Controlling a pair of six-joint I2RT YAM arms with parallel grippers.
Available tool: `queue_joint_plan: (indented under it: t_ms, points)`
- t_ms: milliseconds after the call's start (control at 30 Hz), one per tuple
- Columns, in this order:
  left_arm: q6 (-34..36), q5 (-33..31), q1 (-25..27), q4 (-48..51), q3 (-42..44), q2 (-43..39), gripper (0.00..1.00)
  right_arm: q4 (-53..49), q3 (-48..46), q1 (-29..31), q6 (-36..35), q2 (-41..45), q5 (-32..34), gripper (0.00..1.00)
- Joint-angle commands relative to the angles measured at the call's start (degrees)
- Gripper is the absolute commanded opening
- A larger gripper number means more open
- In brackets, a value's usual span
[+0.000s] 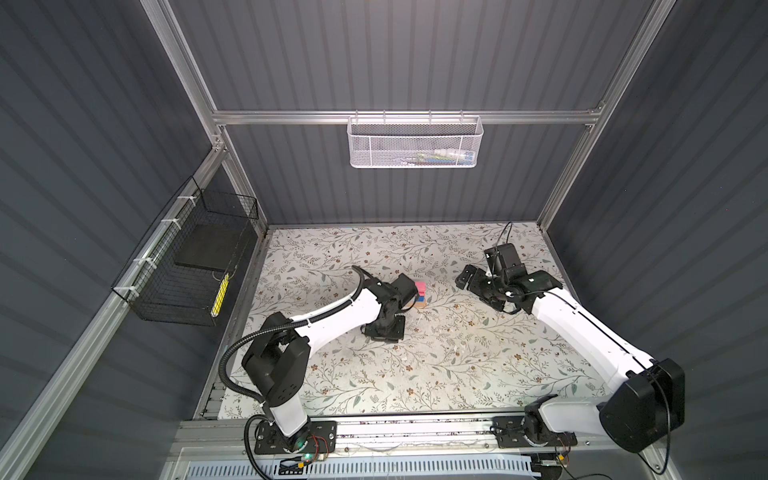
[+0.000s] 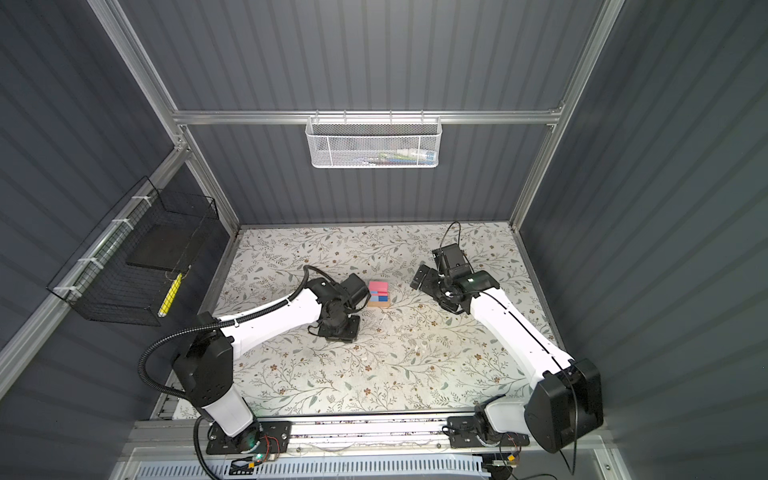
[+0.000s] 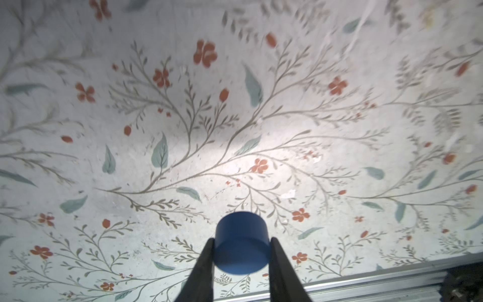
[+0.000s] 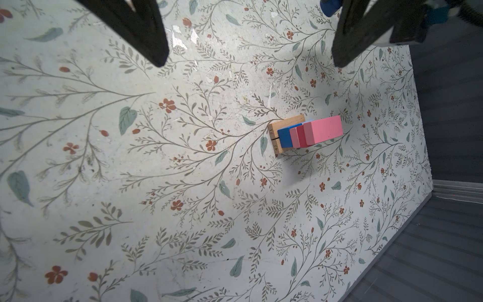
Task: Build the wood block tower
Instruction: 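Grasp the blue cylinder with the left gripper and lift it, then carry the blue cylinder over the pink block with the left gripper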
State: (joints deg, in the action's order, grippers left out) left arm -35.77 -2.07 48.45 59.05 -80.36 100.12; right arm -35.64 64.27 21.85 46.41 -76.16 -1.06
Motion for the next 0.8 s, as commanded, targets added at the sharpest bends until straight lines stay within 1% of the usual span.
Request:
queue_joint_plan:
  t_ms: [0,233,367,500,600,767]
  points:
    - [5.48,-2.68,0.38,9.57,-9.38,4.32,0.23,-1.1,-0.46,-0.74,-1.68,0.4,-1.02,0.99]
    - [11.89,-1.82,0.26,17.74,-30.82,16.85,0.23,-1.28,-0.9,-2.63,-3.05,0.22,-2.84,0.99]
    - [14.71,-0.91,-0.76,23.74,-45.89,25.13,0.23,-1.3,-1.36,-4.21,-3.41,0.4,-3.82,0.99]
    - [16.51,0.01,-2.47,28.87,-57.99,31.94,0.24,-1.22,-1.34,-5.69,-3.48,0.45,-5.15,0.99]
    - [16.31,3.62,-5.22,27.87,-59.52,33.19,0.24,-1.01,-1.32,-6.85,-3.53,0.24,-5.77,0.99]
    - [15.8,3.94,-7.65,25.94,-62.19,34.53,0.24,-0.87,-0.69,-8.81,-3.95,-1.32,-7.09,0.99]
